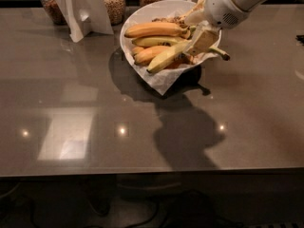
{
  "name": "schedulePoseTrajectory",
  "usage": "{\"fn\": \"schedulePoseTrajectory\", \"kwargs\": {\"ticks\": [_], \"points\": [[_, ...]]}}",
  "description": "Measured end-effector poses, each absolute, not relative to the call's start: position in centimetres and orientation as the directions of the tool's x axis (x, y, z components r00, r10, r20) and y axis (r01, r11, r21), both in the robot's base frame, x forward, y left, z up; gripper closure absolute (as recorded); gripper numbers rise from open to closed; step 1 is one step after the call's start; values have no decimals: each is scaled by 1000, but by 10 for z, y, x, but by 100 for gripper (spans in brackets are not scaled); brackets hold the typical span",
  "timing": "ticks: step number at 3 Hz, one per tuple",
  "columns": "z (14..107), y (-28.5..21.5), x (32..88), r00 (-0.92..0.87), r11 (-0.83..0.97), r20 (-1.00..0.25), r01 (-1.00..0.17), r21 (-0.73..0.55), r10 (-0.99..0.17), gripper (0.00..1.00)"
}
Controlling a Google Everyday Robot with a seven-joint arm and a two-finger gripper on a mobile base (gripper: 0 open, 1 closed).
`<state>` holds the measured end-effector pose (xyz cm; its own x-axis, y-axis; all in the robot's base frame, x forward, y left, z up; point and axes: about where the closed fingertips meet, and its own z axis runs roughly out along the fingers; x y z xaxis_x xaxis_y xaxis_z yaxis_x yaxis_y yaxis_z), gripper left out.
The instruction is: Pick banana from white bowl
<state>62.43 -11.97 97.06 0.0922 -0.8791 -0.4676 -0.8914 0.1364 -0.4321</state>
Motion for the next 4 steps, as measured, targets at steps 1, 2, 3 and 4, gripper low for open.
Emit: {"fn": "schedulePoseTrajectory", "kwargs": {"ticks": [1, 2, 3, 4], "points": [[962, -114, 630, 102, 118, -461, -898, -423, -881, 41], [955, -109, 633, 108, 102, -456, -905, -413, -883, 43], [949, -106, 635, 112, 91, -453, -910, -403, -884, 43], [939, -104, 638, 117, 76, -445, -917, -392, -888, 42]]}}
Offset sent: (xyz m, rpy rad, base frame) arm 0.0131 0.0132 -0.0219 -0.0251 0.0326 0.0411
